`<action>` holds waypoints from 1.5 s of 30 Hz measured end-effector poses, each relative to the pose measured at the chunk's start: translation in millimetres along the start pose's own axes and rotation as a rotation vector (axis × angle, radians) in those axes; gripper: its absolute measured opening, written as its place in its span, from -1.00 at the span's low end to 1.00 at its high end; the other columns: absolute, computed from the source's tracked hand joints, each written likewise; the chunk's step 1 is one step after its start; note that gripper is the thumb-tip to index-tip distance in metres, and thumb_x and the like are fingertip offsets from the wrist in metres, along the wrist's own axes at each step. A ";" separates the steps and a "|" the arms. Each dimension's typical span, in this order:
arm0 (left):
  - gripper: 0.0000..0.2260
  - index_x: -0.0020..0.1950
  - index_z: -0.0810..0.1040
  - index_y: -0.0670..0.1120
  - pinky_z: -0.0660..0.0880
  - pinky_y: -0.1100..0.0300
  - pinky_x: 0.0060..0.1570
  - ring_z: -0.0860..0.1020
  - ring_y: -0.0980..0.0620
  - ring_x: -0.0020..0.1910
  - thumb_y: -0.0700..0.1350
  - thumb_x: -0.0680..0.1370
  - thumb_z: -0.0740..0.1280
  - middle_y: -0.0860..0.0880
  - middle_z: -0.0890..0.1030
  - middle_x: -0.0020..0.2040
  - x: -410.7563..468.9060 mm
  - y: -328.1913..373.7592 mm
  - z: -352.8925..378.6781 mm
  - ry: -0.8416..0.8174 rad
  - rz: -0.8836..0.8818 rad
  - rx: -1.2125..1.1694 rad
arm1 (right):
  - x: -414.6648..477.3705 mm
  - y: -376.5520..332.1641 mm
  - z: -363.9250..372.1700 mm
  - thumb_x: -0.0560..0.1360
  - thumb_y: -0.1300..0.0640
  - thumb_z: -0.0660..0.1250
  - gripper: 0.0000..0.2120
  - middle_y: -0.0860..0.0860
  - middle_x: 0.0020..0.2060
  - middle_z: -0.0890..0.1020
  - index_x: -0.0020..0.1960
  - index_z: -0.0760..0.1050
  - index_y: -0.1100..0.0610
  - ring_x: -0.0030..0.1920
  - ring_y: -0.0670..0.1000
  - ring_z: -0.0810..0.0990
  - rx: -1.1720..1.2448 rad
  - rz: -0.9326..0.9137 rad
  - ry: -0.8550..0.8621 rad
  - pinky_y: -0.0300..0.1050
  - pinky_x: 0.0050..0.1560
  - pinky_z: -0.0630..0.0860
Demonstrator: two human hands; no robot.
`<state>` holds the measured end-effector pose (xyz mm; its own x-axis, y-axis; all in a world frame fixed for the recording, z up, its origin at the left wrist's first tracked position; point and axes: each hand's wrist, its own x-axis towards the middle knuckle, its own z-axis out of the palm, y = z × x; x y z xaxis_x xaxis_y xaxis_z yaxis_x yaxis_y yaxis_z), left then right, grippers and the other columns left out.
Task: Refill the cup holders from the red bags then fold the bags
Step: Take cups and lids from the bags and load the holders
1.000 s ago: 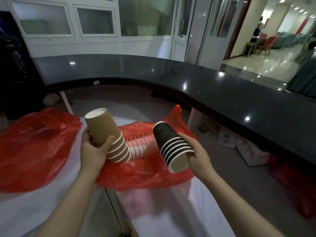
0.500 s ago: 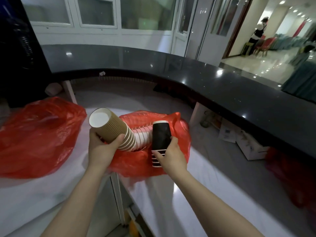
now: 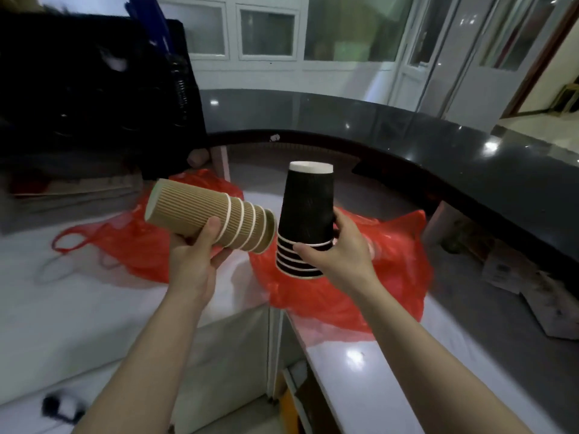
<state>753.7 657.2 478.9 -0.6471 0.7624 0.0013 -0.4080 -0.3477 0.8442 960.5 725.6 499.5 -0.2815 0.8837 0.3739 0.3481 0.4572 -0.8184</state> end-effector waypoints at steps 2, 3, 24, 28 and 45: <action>-0.67 0.16 0.46 0.05 0.59 -0.09 -0.08 0.62 -0.09 0.09 -0.14 0.43 0.41 -0.08 0.58 0.22 -1.4 28.0 -16.6 0.038 0.034 -0.062 | 7.1 -21.1 18.0 0.15 -0.10 0.52 -0.42 -0.26 -0.04 0.60 0.14 0.44 -0.21 -0.01 -0.27 0.57 0.151 0.012 -0.026 -0.43 -0.14 0.49; -0.64 0.18 0.45 0.04 0.60 -0.06 -0.11 0.63 -0.07 0.08 -0.12 0.41 0.41 -0.08 0.57 0.22 -2.2 42.5 -26.9 0.051 0.065 -0.078 | 10.4 -32.3 29.5 0.16 -0.08 0.52 -0.40 -0.24 -0.03 0.62 0.18 0.46 -0.13 -0.01 -0.26 0.59 0.211 0.012 -0.031 -0.41 -0.12 0.50; -0.63 0.18 0.48 0.13 0.56 -0.09 0.06 0.57 -0.02 0.19 -0.05 0.40 0.43 0.03 0.59 0.22 -45.4 375.4 -445.2 0.385 0.544 0.131 | -90.2 -354.8 451.1 0.09 -0.12 0.56 -0.13 -0.16 0.10 0.59 0.34 0.34 -0.02 0.05 -0.23 0.60 0.649 -0.145 -0.477 -0.40 -0.09 0.52; -0.75 0.04 0.57 0.26 0.55 -0.07 0.02 0.61 0.02 0.11 -0.06 0.44 0.40 0.11 0.64 0.10 -17.7 422.4 -480.0 0.341 0.621 0.206 | -79.4 -401.3 496.0 0.10 -0.15 0.55 -0.10 -0.30 0.10 0.52 0.36 0.25 -0.17 0.05 -0.36 0.53 0.620 -0.229 -0.488 -0.46 -0.12 0.50; -0.41 0.19 0.50 -0.04 0.50 -0.08 0.18 0.59 -0.01 0.13 0.07 0.22 0.54 -0.04 0.62 0.11 180.3 563.7 -552.2 0.388 0.782 0.418 | 50.2 -522.0 651.2 0.12 -0.06 0.54 -0.26 -0.42 0.10 0.50 0.19 0.28 -0.39 0.17 -0.31 0.50 0.665 -0.508 -0.318 -0.44 0.09 0.45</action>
<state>51.4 297.4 659.0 -0.8366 0.1388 0.5299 0.4417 -0.4013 0.8024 182.4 466.0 661.3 -0.5298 0.4759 0.7021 -0.4486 0.5453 -0.7081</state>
